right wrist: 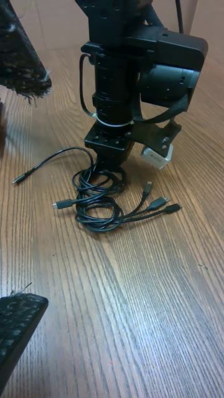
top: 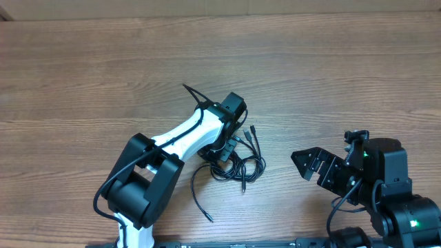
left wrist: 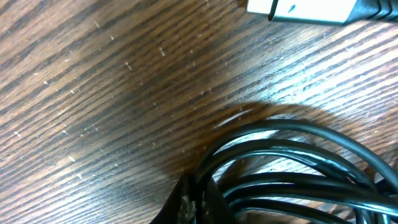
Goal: Untangle cables
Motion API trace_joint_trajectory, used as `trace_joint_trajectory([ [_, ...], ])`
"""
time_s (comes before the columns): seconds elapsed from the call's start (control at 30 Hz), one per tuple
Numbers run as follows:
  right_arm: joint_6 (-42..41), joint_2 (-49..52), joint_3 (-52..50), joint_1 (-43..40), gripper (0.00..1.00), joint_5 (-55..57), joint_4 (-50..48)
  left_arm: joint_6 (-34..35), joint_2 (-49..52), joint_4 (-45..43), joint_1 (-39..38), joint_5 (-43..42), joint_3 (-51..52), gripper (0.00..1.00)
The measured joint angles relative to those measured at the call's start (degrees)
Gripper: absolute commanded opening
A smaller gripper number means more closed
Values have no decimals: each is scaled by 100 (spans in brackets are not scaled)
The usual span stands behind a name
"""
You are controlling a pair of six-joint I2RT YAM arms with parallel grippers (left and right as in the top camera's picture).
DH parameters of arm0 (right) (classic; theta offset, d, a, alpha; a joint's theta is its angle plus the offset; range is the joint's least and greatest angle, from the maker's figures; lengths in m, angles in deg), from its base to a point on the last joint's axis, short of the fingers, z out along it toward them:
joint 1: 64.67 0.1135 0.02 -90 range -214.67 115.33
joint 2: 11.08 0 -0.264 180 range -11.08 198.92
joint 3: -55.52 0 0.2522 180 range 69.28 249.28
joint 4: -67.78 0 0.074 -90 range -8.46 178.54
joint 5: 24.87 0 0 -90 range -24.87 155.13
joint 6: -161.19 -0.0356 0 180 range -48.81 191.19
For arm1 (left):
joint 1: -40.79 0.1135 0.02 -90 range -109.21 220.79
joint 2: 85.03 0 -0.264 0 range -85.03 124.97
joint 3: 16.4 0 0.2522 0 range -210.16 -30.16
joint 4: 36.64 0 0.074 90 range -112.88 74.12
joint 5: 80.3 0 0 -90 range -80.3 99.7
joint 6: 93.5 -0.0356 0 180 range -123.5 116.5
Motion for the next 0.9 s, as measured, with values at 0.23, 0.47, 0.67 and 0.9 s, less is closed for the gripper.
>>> trace_joint_trajectory([
  [0.23, 2, 0, 0, 0, 100, 0, -9, 0, 46, -173, 20, -688, -168, 4],
  [0.47, 2, 0, 0, -2, 100, 22, -11, 9, -798, -595, 15, -1661, -922, 4],
  [0.67, 2, 0, 0, -2, 100, 17, -13, 240, -2122, -1239, 4, -1775, -1093, 4],
  [0.9, 131, 0, 0, 0, 100, 17, -144, -496, -2555, -1091, 4, -2361, -1093, 4],
])
